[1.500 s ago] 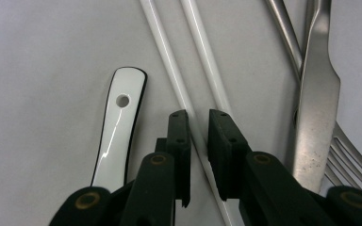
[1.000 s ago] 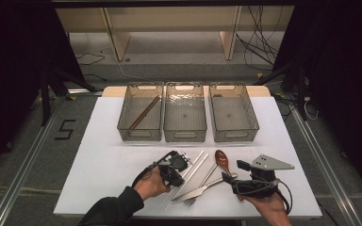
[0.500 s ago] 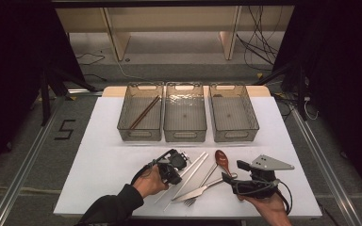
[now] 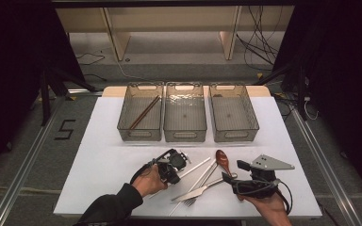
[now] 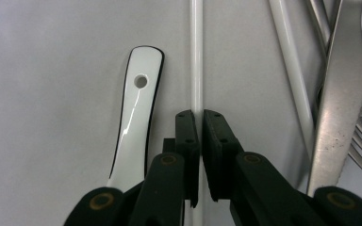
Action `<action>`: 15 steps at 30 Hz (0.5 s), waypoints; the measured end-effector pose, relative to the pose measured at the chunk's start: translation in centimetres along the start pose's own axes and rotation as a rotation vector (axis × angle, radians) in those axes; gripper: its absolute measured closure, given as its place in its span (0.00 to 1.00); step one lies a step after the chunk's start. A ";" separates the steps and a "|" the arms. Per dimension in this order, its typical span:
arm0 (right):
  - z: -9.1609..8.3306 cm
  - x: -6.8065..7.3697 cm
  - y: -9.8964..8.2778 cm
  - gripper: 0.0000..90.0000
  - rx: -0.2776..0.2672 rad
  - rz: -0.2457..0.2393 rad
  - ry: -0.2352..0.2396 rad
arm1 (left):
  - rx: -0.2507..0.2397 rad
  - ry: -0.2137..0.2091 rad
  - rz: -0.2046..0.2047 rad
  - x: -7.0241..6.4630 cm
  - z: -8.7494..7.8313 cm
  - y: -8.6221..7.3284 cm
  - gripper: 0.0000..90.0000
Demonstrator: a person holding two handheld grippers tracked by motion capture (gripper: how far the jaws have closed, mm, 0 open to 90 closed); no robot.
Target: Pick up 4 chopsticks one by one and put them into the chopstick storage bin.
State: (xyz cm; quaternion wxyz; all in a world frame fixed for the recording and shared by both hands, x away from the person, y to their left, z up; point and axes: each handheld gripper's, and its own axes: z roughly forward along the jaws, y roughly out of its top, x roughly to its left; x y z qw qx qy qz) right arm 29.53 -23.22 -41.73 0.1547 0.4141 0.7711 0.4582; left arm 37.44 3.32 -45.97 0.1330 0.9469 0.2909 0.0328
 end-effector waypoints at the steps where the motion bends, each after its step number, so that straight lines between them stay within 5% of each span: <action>1: 0.0 0.0 0.0 0.32 0.000 -0.001 0.000 | 0.000 0.003 0.000 0.0 0.0 0.0 0.94; 15: 0.0 0.1 0.0 0.32 0.005 0.000 0.000 | -0.011 0.021 0.020 -0.3 0.0 -0.1 0.94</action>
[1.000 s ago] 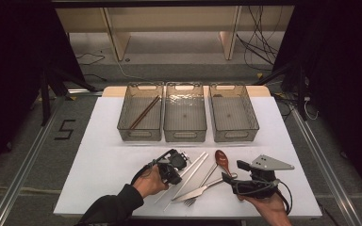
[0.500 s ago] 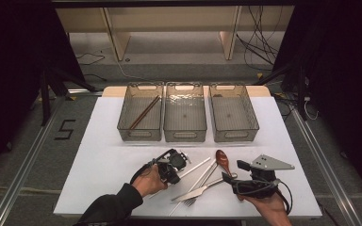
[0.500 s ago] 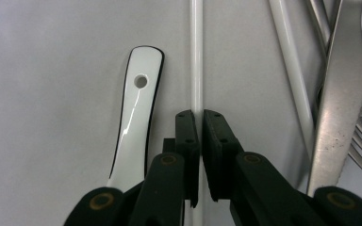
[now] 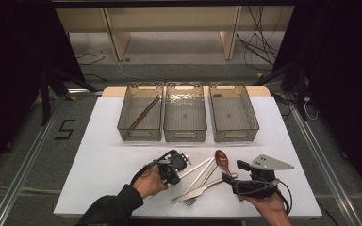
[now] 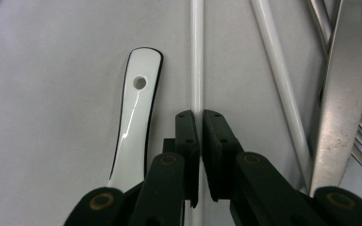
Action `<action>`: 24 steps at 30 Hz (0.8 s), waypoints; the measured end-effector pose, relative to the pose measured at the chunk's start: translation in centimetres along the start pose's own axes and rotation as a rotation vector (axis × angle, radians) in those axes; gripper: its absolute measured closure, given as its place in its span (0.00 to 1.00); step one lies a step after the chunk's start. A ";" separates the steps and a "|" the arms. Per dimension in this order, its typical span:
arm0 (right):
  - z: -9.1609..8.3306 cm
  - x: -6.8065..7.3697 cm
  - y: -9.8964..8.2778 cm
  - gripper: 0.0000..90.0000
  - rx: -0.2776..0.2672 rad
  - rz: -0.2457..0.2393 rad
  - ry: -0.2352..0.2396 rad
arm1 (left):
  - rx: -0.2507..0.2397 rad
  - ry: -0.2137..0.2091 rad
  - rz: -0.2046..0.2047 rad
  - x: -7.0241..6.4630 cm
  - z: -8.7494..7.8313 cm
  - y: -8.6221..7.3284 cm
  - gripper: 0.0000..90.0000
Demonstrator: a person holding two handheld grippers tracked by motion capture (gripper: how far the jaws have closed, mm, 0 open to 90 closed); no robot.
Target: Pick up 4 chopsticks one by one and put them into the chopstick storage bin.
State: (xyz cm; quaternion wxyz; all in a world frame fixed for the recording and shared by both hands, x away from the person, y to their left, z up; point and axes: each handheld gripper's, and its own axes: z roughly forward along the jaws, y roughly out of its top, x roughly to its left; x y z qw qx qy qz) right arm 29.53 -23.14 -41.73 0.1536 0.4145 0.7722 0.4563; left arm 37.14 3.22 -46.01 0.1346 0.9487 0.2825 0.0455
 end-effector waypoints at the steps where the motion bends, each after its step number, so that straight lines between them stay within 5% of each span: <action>1: 0.0 0.0 0.0 0.32 -0.001 0.000 0.000 | -0.009 -0.004 -0.008 0.0 0.0 -0.1 0.94; 24: 0.0 -0.1 0.0 0.32 -0.003 0.002 -0.002 | -0.059 -0.051 -0.011 0.9 -1.8 -0.4 0.95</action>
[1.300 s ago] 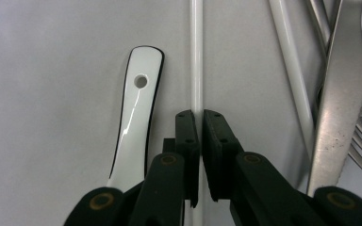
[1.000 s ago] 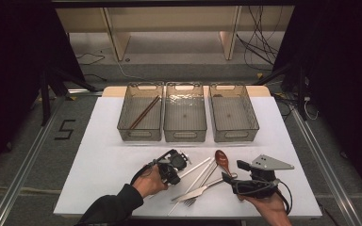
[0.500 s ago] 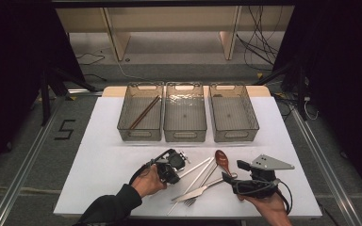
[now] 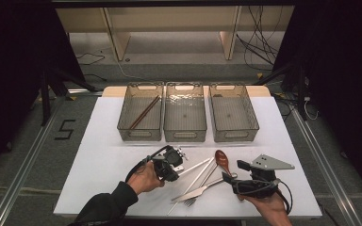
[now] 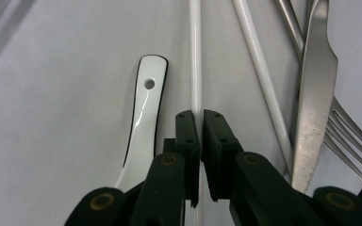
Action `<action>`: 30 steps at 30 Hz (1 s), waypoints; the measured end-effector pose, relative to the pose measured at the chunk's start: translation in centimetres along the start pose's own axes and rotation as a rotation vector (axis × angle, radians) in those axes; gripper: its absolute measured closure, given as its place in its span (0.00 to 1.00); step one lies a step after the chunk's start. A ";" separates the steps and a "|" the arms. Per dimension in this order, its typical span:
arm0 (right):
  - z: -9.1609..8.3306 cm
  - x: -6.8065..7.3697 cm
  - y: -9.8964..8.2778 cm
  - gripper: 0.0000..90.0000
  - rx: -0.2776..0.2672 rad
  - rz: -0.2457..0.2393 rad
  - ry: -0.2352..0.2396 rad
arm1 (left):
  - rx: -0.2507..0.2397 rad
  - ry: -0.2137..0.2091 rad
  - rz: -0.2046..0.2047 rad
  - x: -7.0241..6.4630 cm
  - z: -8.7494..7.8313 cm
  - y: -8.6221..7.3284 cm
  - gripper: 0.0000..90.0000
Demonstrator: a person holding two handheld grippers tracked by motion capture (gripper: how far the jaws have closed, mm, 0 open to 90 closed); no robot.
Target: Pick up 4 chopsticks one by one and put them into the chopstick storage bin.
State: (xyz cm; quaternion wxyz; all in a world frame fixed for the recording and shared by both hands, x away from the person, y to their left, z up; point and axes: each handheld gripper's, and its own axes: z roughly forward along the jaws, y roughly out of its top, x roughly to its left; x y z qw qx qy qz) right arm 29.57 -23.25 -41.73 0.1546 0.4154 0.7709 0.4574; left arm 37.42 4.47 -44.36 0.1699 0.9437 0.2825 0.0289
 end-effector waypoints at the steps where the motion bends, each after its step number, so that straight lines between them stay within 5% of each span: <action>1: 0.0 0.0 0.0 0.32 0.001 -0.001 0.000 | 0.013 -0.004 0.006 0.0 0.0 0.0 0.95; 20: 0.0 0.0 0.0 0.32 0.002 0.004 -0.001 | -0.041 -0.003 0.008 1.1 -3.3 0.0 0.95; 30: 0.0 -0.1 0.0 0.32 0.003 0.003 -0.002 | -0.123 0.012 -0.007 1.6 -6.2 0.0 0.95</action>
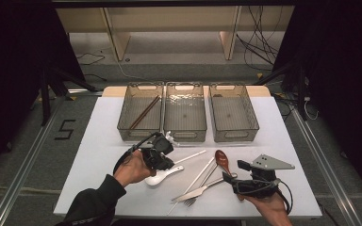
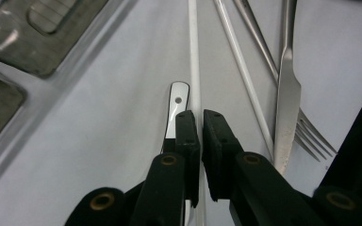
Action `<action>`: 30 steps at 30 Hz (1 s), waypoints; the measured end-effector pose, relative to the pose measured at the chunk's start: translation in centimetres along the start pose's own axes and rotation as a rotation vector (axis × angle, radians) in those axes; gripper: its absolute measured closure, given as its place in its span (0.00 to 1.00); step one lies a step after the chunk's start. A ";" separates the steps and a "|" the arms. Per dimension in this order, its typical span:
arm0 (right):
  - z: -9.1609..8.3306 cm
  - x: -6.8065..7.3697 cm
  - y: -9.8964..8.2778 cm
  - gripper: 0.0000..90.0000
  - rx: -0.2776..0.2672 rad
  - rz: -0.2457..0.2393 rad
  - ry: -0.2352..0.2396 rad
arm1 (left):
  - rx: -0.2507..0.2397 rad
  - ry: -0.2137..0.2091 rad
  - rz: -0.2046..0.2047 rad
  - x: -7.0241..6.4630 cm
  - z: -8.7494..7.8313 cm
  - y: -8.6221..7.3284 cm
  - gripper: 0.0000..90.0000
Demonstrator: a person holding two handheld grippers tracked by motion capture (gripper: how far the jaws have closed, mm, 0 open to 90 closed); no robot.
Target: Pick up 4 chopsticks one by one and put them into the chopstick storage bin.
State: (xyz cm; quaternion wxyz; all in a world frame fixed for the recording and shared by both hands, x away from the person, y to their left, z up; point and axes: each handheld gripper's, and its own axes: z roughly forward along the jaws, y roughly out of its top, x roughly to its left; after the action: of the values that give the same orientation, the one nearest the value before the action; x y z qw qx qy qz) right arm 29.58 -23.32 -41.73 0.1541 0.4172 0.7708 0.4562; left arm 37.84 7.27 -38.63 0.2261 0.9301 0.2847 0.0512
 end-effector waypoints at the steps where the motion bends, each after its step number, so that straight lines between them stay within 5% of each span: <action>1: 0.0 0.0 0.0 0.32 0.000 0.000 0.000 | -0.004 0.000 0.001 0.2 -0.3 0.1 0.95; 12: 0.1 -0.1 0.0 0.32 -0.001 0.001 0.000 | -0.146 0.028 -0.113 4.1 -4.0 0.0 0.95; 22: 0.0 -0.1 0.0 0.32 -0.002 0.003 0.000 | -0.285 0.102 -0.280 10.2 -6.8 -0.1 0.94; 30: 0.0 -0.1 0.0 0.32 -0.001 0.005 0.001 | -0.311 0.153 -0.391 14.4 -7.3 -0.4 0.95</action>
State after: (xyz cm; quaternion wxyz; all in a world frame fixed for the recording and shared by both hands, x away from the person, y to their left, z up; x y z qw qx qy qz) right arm 29.67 -23.41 -41.78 0.1527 0.4186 0.7697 0.4571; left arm 48.00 18.35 -32.77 0.3496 0.8048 0.4643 0.1200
